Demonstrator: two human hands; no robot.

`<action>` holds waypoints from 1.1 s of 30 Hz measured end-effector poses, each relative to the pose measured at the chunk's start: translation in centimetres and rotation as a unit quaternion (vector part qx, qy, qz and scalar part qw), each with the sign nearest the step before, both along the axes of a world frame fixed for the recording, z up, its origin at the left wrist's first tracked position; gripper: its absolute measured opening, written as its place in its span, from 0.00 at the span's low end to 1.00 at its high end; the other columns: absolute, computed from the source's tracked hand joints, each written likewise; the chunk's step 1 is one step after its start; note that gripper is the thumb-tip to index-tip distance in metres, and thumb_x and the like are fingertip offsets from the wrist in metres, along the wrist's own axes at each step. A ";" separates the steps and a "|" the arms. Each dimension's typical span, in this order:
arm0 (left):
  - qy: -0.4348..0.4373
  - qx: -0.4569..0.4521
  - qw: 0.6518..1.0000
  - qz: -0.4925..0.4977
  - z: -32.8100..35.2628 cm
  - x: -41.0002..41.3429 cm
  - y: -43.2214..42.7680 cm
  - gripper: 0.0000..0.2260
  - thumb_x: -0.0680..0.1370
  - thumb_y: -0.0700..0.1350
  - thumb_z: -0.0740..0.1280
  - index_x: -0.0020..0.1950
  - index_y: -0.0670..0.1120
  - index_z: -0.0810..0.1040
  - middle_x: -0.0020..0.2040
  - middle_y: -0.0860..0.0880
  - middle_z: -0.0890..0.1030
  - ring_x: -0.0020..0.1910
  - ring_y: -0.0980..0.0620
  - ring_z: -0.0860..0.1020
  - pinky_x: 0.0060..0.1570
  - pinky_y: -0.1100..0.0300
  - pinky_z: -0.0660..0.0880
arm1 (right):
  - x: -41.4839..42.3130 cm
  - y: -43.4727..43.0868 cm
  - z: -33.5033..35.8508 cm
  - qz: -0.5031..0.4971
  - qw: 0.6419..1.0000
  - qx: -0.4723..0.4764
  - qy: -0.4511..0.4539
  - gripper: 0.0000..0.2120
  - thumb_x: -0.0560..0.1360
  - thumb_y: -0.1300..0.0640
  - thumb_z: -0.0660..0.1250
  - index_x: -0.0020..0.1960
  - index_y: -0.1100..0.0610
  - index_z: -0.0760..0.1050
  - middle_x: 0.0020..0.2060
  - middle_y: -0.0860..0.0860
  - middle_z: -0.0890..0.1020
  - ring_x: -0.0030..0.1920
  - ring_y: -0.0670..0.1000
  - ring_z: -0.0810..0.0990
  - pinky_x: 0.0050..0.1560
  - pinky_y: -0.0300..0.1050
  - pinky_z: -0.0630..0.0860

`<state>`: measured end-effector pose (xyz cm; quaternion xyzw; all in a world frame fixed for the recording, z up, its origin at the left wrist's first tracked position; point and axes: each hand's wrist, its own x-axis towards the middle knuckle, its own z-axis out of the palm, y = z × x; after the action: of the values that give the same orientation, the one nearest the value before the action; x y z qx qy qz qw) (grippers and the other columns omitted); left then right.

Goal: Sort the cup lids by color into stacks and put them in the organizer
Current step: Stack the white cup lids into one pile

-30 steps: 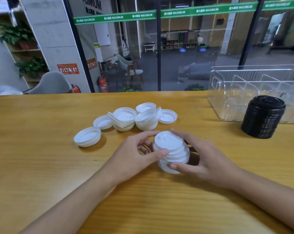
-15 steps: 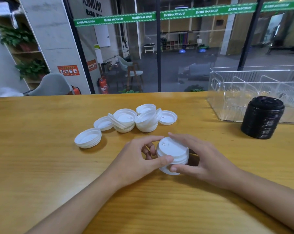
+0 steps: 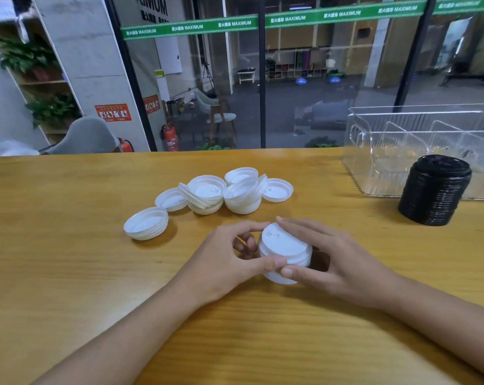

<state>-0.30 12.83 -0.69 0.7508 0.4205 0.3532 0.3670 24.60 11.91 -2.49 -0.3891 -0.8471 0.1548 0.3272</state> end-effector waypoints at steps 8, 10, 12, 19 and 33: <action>0.049 0.027 0.998 -0.020 0.3 -1.2 0.8 0.21 0.75 0.59 0.78 0.67 0.64 0.80 0.47 0.58 0.79 0.43 0.58 0.78 0.39 0.68 0.72 | -0.1 0.0 -0.1 -0.010 1.000 -0.002 0.000 0.35 0.77 0.37 0.72 0.80 0.46 0.68 0.72 0.34 0.73 0.72 0.38 0.74 0.69 0.30 0.67; 0.026 0.080 0.996 0.032 0.2 -1.7 1.5 0.18 0.76 0.59 0.75 0.65 0.61 0.82 0.49 0.57 0.81 0.46 0.57 0.81 0.40 0.64 0.75 | -0.2 -0.1 -0.2 -0.015 1.000 -0.004 -0.003 0.35 0.77 0.35 0.71 0.79 0.44 0.68 0.72 0.33 0.73 0.71 0.39 0.74 0.68 0.31 0.68; 0.031 0.169 0.981 0.088 -0.1 -2.0 2.5 0.13 0.79 0.50 0.75 0.64 0.55 0.83 0.51 0.56 0.82 0.51 0.54 0.81 0.44 0.62 0.77 | -0.2 0.0 -0.2 -0.018 1.000 -0.005 -0.008 0.34 0.77 0.34 0.71 0.79 0.43 0.67 0.72 0.32 0.72 0.71 0.38 0.73 0.69 0.32 0.67; 0.152 0.312 0.927 0.139 -1.9 -1.5 6.3 0.22 0.79 0.38 0.71 0.74 0.48 0.77 0.73 0.51 0.74 0.74 0.54 0.72 0.69 0.78 0.61 | -0.2 -0.1 -0.1 -0.018 1.000 -0.012 -0.006 0.34 0.78 0.38 0.73 0.80 0.45 0.67 0.71 0.34 0.72 0.71 0.39 0.73 0.69 0.30 0.66; 0.155 0.319 0.917 0.181 -1.7 -0.7 8.7 0.08 0.78 0.37 0.75 0.55 0.43 0.84 0.47 0.51 0.83 0.44 0.52 0.80 0.44 0.57 0.79 | -0.2 -0.1 0.1 -0.015 1.000 -0.019 -0.007 0.34 0.78 0.38 0.73 0.80 0.45 0.67 0.72 0.35 0.72 0.72 0.41 0.73 0.70 0.33 0.67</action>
<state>-1.03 21.50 -2.40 0.7845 0.4659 0.4080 -0.0315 24.44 11.77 -2.42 -0.4087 -0.8405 0.1635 0.3159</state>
